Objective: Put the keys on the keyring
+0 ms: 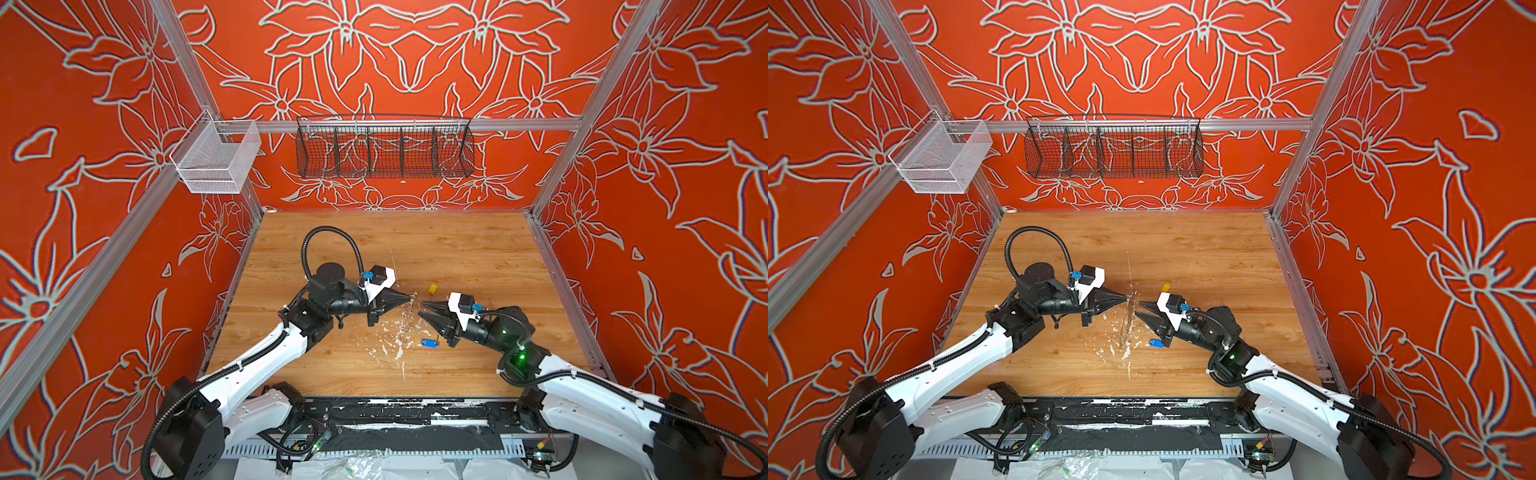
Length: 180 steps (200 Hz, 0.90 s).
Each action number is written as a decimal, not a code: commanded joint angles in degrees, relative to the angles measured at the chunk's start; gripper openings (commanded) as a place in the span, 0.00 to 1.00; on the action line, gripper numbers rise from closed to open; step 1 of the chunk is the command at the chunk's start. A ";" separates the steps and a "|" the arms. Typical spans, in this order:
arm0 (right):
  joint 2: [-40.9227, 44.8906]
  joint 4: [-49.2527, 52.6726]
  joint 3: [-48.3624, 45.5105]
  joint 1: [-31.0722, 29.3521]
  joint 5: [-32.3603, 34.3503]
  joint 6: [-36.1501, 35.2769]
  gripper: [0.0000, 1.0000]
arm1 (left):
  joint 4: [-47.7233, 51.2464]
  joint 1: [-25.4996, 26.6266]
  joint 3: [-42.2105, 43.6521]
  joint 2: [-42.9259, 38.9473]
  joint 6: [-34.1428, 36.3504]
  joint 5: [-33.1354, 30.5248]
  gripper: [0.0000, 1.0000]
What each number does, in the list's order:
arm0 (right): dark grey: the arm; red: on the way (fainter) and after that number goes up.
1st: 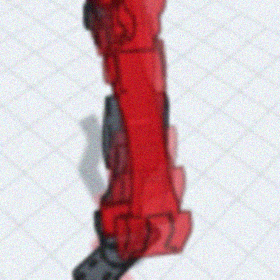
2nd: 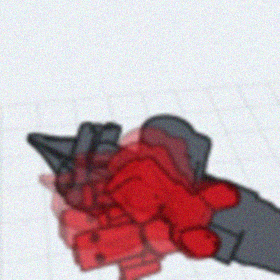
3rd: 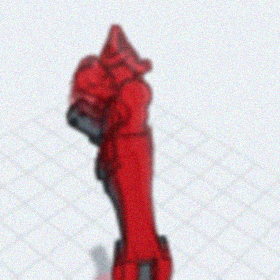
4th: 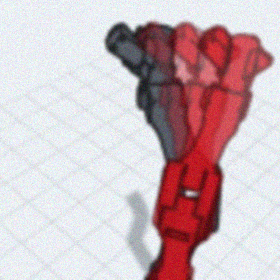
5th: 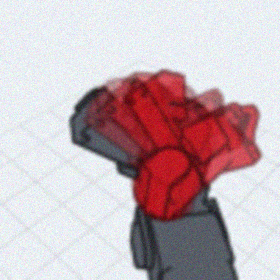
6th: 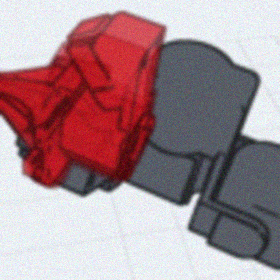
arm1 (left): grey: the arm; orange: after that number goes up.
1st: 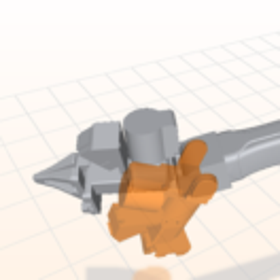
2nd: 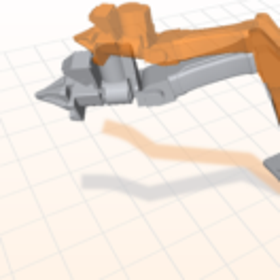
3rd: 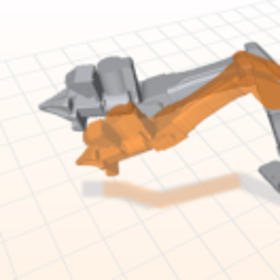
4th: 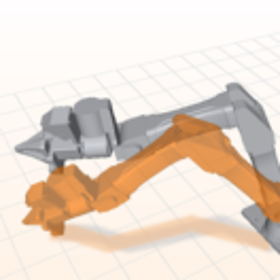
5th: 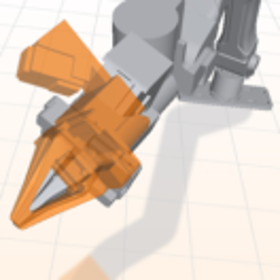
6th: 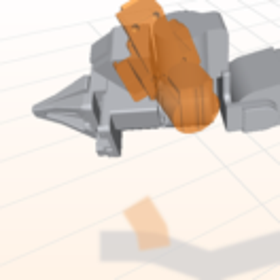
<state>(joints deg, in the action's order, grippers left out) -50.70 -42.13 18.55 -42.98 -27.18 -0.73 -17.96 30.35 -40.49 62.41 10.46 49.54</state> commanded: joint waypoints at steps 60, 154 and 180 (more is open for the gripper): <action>-1.55 -1.92 4.23 0.19 -2.39 0.86 0.23 | 0.17 0.06 -1.32 0.77 2.20 2.05 0.00; -5.68 -3.46 5.97 0.23 -0.52 2.24 0.00 | 0.46 0.07 -0.82 0.87 2.80 2.14 0.00; -6.42 -3.77 6.32 0.19 -0.46 2.27 0.00 | 0.64 0.11 -0.99 0.69 2.74 2.23 0.00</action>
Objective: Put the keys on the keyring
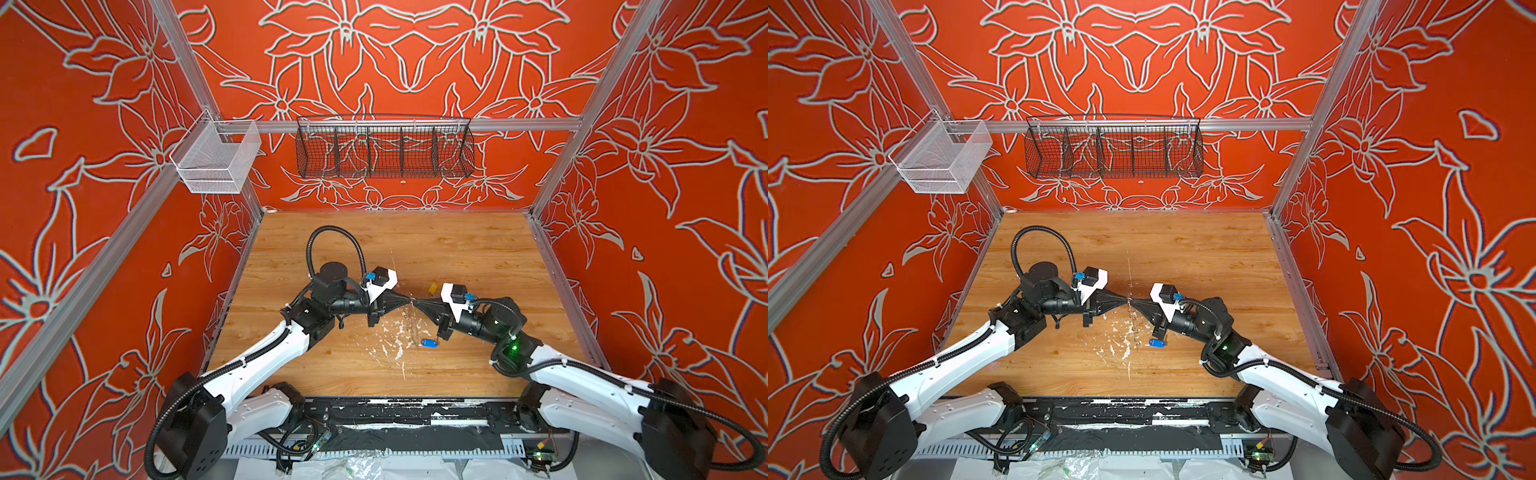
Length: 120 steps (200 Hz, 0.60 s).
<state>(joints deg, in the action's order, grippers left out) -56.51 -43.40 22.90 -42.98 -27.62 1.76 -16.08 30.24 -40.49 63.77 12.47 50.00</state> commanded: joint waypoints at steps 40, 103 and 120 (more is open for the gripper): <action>-2.84 -6.69 1.52 0.21 -1.65 1.24 0.00 | -2.60 0.22 -0.31 -0.77 -0.17 1.96 0.18; -2.94 -8.84 1.12 0.20 -2.12 2.37 0.00 | -1.84 0.17 0.38 -2.11 0.79 1.90 0.09; -2.82 -9.94 0.60 0.21 -1.93 3.12 0.00 | -2.74 0.03 0.92 -2.00 -0.30 1.83 0.19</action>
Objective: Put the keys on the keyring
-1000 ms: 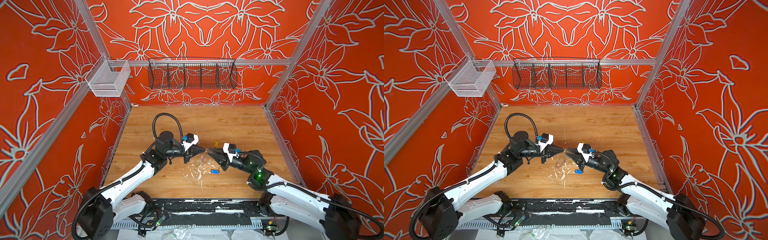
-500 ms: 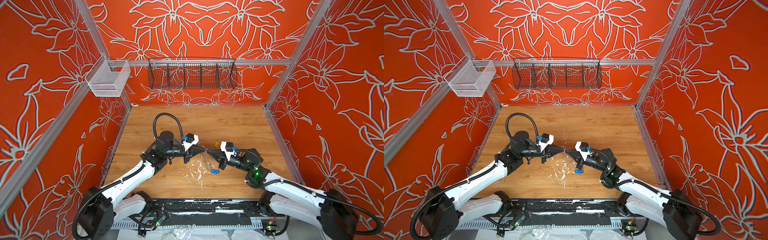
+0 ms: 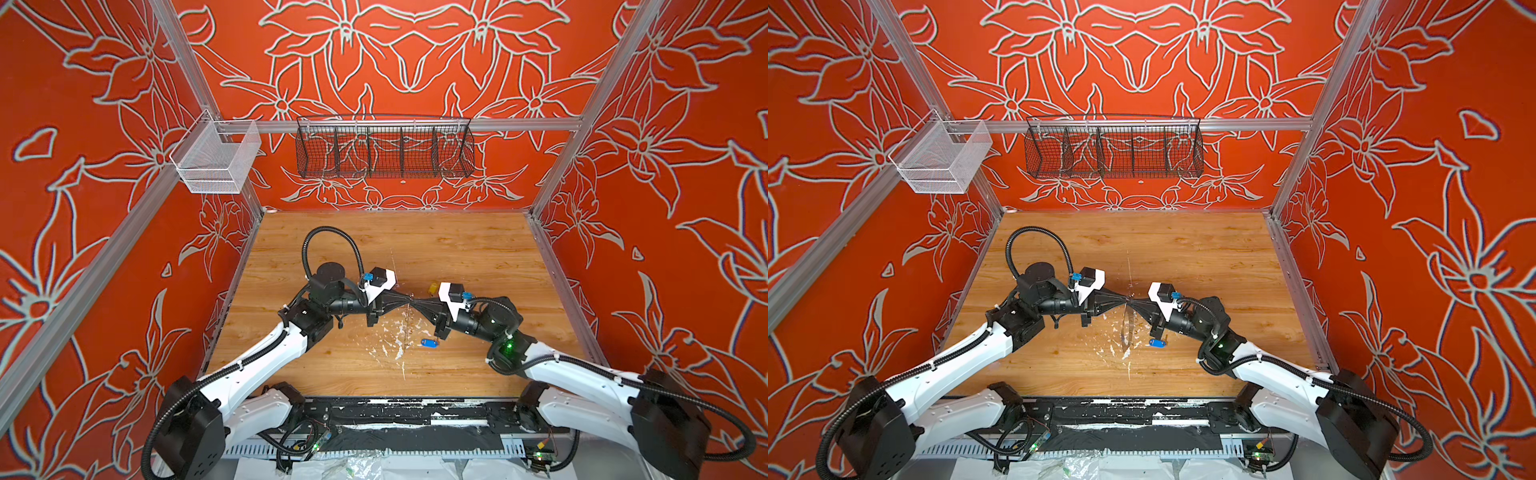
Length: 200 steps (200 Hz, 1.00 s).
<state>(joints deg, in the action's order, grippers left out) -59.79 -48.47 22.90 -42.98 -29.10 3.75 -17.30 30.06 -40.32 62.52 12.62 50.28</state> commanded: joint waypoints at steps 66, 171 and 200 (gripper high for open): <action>0.08 -5.53 1.07 0.21 -1.40 1.99 0.00 | -3.33 -0.88 0.84 -0.39 -1.73 4.83 0.12; -2.10 -5.42 2.63 0.22 0.13 4.37 0.20 | -3.09 -0.92 -0.47 1.61 -0.75 6.79 0.00; 1.28 7.27 6.47 0.18 11.78 8.09 0.60 | -0.74 -3.90 -1.89 2.47 -5.67 -1.20 0.00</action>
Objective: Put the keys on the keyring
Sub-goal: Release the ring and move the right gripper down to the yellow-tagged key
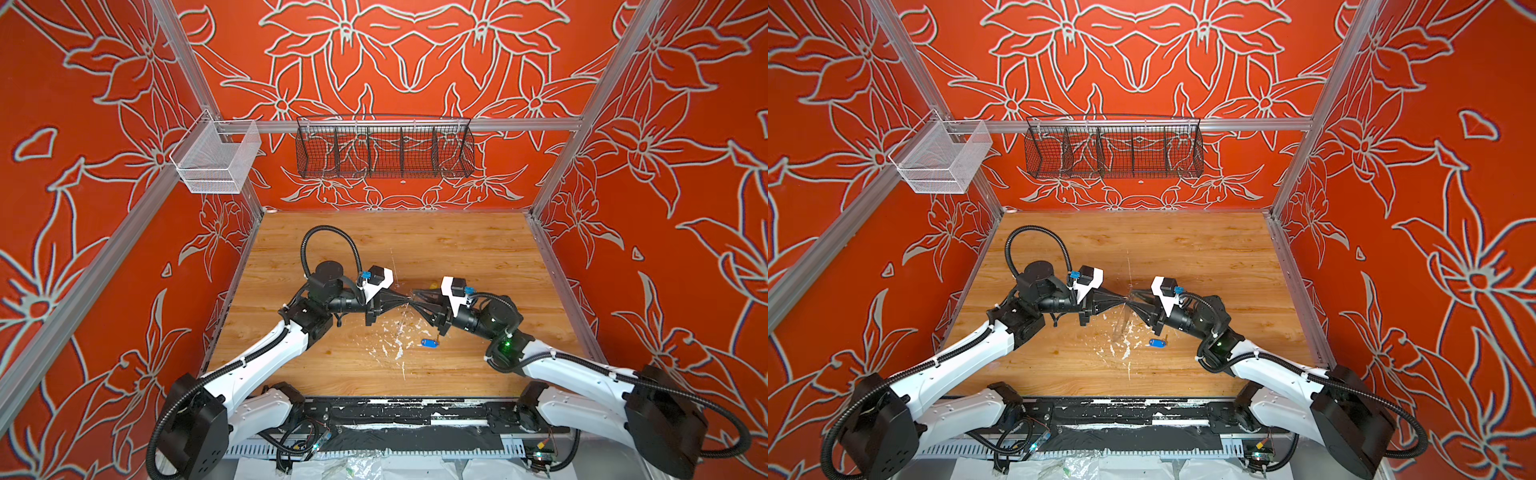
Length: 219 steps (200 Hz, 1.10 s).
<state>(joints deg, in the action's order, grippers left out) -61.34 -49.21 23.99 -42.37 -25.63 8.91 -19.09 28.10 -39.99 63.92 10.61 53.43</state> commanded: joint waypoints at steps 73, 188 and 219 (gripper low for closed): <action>5.40 30.13 14.80 -0.36 20.17 19.05 0.77 | 4.42 -11.66 -3.05 3.07 -6.67 -14.26 0.00; 4.29 30.25 9.61 0.10 33.01 4.39 0.60 | -1.81 -11.66 -10.95 10.83 -4.26 -12.04 0.00; -1.79 28.41 6.95 6.31 29.16 0.39 0.42 | -1.91 -11.66 -17.03 17.15 -7.39 -13.21 0.00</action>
<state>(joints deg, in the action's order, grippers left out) -58.96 -19.92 33.39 -40.25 3.25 14.96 -17.10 16.53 -52.53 77.38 5.67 40.45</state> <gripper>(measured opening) 0.432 0.047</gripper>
